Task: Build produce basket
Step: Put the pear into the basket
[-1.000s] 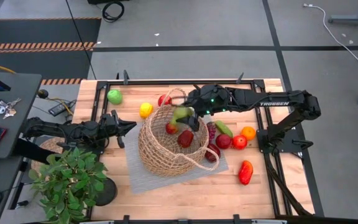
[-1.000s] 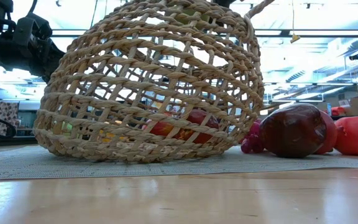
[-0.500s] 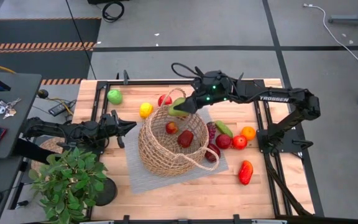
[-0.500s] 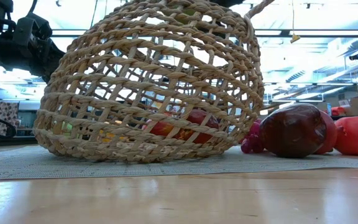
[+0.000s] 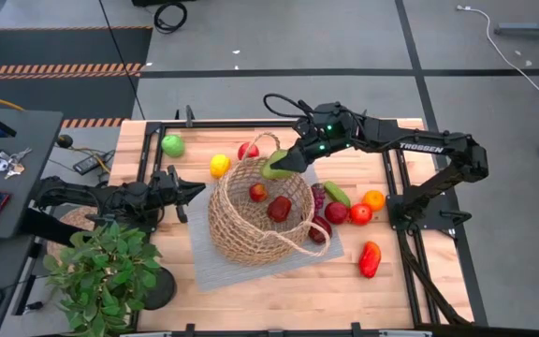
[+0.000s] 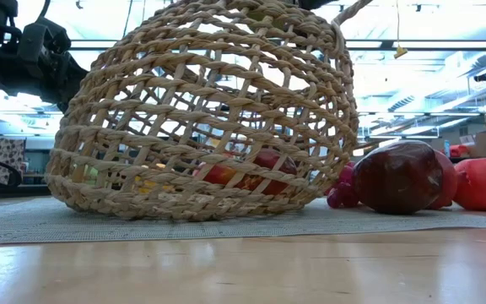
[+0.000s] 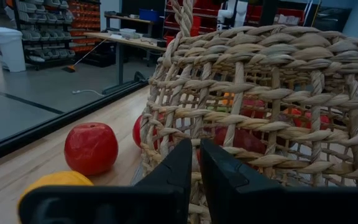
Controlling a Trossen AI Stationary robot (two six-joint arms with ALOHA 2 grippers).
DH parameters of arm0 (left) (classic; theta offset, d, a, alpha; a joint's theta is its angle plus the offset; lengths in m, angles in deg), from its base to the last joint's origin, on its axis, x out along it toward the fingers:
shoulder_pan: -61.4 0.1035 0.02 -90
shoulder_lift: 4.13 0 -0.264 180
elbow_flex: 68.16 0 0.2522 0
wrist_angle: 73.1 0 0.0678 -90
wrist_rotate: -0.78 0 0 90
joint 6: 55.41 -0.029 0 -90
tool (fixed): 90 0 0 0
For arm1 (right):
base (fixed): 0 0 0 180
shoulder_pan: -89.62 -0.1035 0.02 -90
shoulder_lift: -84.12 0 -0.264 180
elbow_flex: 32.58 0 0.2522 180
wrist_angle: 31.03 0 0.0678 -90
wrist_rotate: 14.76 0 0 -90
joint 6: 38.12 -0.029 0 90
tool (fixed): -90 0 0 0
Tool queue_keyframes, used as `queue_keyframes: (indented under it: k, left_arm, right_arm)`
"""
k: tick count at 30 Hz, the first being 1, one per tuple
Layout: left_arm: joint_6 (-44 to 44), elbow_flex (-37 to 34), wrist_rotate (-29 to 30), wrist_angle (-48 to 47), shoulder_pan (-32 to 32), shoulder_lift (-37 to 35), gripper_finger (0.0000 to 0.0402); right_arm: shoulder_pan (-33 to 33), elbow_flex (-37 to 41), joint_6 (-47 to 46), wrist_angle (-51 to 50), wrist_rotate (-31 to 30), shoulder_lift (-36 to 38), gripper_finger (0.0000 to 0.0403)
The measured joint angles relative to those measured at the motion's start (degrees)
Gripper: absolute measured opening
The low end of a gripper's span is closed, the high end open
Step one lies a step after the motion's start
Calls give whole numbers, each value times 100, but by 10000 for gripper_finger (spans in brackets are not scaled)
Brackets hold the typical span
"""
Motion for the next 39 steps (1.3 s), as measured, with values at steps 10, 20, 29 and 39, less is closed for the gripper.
queue_keyframes:
  k: [10,20,29,39]
  left_arm:
    - [0,-2,0,0,0,0,32]
    - [0,-2,0,-7,-2,0,39]
    - [2,0,0,0,0,7,34]
    - [0,-1,0,-13,-1,20,37]
  right_arm:
    - [-369,70,2945,-533,-626,-66,365]
    - [-441,70,3968,-573,-485,-66,365]
    - [-817,72,5025,-706,-958,-213,365]
    - [-936,100,5885,-249,-1082,-453,365]
